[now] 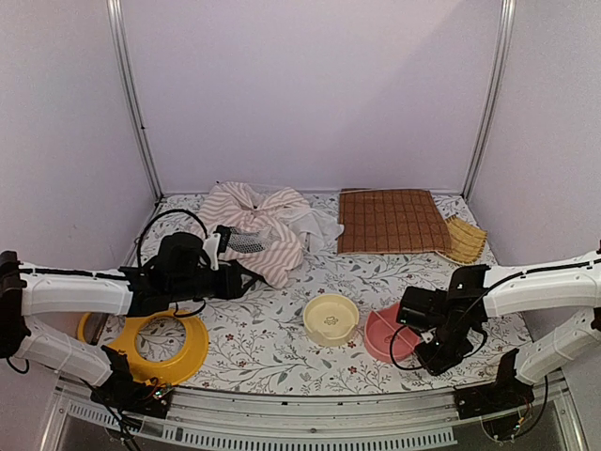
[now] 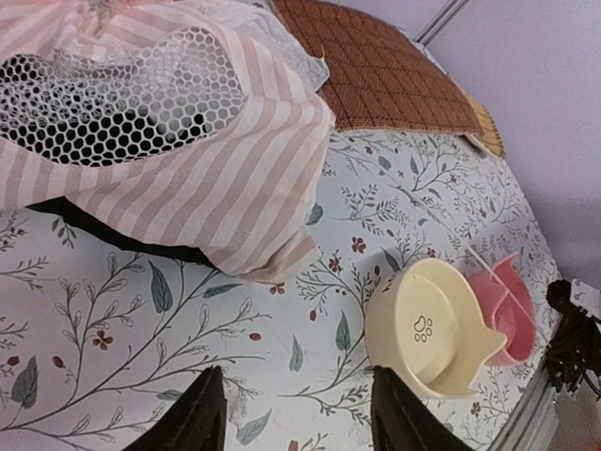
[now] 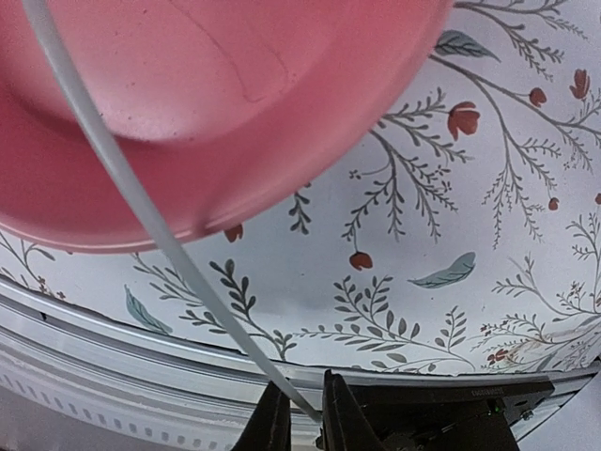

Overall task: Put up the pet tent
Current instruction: Pick up the tent pole from the tent, then pick up the tent fabric from the tent.

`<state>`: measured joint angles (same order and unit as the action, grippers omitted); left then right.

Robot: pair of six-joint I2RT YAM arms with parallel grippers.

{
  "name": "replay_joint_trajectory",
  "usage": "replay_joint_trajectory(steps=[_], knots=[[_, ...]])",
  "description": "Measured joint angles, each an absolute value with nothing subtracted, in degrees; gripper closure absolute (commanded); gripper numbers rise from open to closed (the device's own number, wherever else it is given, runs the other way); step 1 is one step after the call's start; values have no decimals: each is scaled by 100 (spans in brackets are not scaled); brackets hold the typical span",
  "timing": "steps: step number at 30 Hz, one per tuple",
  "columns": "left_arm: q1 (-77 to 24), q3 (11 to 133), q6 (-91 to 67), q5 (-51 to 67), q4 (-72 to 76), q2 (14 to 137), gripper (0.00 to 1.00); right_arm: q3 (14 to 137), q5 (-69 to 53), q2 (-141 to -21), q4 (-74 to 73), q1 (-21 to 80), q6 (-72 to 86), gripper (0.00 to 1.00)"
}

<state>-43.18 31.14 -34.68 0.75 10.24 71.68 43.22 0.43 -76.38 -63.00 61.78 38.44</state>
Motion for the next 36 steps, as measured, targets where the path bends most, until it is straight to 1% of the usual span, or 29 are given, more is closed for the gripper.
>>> replay_joint_trajectory(steps=[4, 10, 14, 18, 22, 26, 32, 36], knots=[[-4318, 3079, -3450, 51, 996, 7166, 48, 4324, -19, -7658, -6285, 6224, 3791, 100], [-4318, 2939, -3402, -123, 1007, 7111, 49, 4438, -222, -7658, -6237, 6348, 3730, 100], [-4331, 2768, -3317, -292, 1114, 7111, 51, 4779, -311, -7655, -6235, 6379, 3726, 100], [-4543, 2718, -3033, -561, 1345, 7295, 51, 5092, -357, -7612, -6211, 6381, 3723, 100], [-5015, 2856, -2626, -963, 1586, 7822, 50, 5192, -362, -7596, -6213, 6381, 3719, 100], [-5360, 3229, -2220, -1426, 1780, 8707, 50, 5236, -368, -7566, -6213, 6381, 3708, 100], [-5555, 3758, -1667, -2147, 2021, 9828, 47, 5325, -377, -7516, -6219, 6386, 3701, 100], [-5616, 4119, -1409, -2550, 2038, 10206, 46, 5330, -379, -7472, -6228, 6386, 3704, 100]])
